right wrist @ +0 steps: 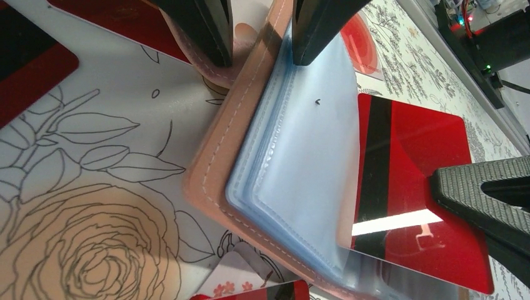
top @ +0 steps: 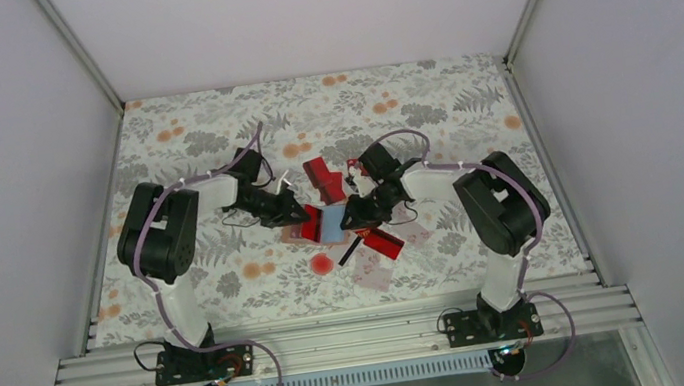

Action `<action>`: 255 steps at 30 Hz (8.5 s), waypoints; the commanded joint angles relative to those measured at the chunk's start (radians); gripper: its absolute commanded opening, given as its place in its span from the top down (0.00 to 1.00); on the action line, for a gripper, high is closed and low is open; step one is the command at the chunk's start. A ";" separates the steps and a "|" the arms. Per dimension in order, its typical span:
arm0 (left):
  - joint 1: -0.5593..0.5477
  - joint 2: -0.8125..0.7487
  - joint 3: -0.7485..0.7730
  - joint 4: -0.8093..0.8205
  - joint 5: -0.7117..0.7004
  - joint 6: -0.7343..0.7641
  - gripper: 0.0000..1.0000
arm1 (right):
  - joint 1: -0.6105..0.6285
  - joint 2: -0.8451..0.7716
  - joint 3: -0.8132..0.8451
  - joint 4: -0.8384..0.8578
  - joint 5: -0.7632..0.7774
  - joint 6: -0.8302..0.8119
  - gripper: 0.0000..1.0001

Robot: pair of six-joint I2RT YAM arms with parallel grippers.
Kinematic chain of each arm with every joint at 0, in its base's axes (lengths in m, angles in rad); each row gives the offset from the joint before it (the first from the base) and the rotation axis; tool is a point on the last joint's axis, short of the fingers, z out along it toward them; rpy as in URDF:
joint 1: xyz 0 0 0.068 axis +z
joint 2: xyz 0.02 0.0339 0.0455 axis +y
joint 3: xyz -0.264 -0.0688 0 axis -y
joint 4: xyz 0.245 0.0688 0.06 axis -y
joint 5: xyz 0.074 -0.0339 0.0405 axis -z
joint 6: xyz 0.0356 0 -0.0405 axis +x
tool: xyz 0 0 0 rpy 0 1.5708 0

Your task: Put the credit cards into the card holder

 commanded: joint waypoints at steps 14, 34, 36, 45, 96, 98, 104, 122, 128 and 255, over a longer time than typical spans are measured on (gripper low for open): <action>0.005 0.050 0.022 0.059 0.073 0.100 0.98 | 0.010 0.123 -0.023 -0.047 0.107 -0.037 0.76; 0.016 -0.008 -0.074 0.234 0.073 0.142 0.98 | 0.018 0.170 -0.016 -0.058 0.107 -0.059 0.76; 0.017 -0.017 -0.074 0.226 0.061 0.148 0.98 | 0.019 0.172 -0.014 -0.060 0.110 -0.058 0.76; 0.016 -0.016 -0.117 0.307 0.191 0.083 0.98 | 0.022 0.187 0.006 -0.103 0.179 -0.065 0.76; -0.018 -0.119 -0.345 0.678 -0.045 -0.235 0.98 | 0.068 0.358 -0.007 -0.120 0.320 -0.208 0.82; -0.022 -0.112 -0.363 0.715 -0.041 -0.259 0.98 | 0.069 0.365 -0.005 -0.121 0.321 -0.211 0.82; -0.031 -0.089 -0.377 0.750 -0.028 -0.290 0.98 | 0.073 0.386 0.008 -0.133 0.333 -0.219 0.82; -0.041 -0.195 -0.321 0.475 -0.264 -0.141 0.98 | 0.071 0.415 0.008 -0.148 0.356 -0.230 0.82; -0.099 -0.102 -0.271 0.573 -0.206 -0.144 0.98 | 0.076 0.440 0.018 -0.154 0.344 -0.231 0.82; -0.148 0.056 -0.109 0.521 -0.110 -0.290 0.98 | -0.026 0.063 -0.099 -0.178 0.312 -0.163 0.72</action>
